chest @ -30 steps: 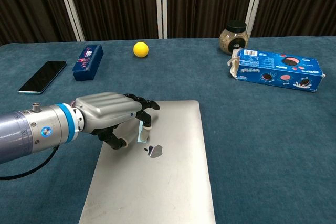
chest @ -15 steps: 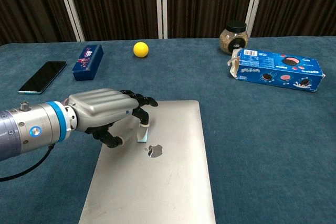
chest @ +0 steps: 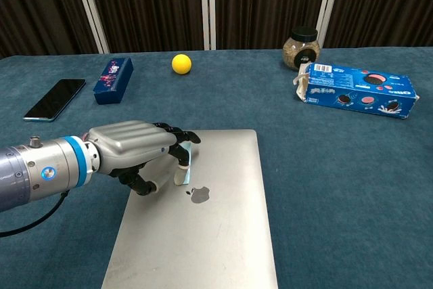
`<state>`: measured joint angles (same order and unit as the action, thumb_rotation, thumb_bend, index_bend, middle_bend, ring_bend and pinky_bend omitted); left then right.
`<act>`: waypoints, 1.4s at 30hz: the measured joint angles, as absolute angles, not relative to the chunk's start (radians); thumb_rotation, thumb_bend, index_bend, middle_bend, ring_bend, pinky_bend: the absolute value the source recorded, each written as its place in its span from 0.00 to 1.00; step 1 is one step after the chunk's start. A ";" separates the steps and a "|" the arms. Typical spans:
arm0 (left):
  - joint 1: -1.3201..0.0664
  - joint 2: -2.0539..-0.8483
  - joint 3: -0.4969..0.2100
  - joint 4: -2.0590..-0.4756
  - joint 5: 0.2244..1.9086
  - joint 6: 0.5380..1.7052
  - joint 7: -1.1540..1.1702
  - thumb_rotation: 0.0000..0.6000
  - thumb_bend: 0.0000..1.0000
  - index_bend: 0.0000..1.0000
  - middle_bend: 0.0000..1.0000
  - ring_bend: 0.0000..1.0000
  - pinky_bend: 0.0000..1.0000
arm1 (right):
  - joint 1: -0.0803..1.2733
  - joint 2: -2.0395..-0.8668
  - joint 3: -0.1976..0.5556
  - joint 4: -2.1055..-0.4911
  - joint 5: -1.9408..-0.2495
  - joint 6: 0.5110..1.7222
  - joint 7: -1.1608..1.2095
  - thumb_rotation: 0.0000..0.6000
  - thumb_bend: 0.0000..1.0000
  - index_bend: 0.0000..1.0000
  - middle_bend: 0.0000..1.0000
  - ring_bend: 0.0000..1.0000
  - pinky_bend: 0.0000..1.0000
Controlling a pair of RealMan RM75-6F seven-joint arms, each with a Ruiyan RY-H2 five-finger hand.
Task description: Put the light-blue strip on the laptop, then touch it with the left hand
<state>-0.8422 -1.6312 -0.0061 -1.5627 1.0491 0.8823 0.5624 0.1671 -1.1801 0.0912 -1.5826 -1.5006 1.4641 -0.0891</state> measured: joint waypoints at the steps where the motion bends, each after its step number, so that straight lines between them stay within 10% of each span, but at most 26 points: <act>1: -0.842 -1.631 -0.007 -1.564 1.049 0.884 0.562 1.00 0.70 0.42 0.00 0.00 0.00 | 0.167 -1.180 0.091 -1.583 -1.500 1.464 -0.089 1.00 0.00 0.00 0.00 0.00 0.00; 42: -0.846 -1.654 -0.022 -1.551 1.035 0.880 0.567 1.00 0.71 0.41 0.00 0.00 0.00 | 0.164 -1.176 0.097 -1.582 -1.499 1.461 -0.081 1.00 0.00 0.00 0.00 0.00 0.00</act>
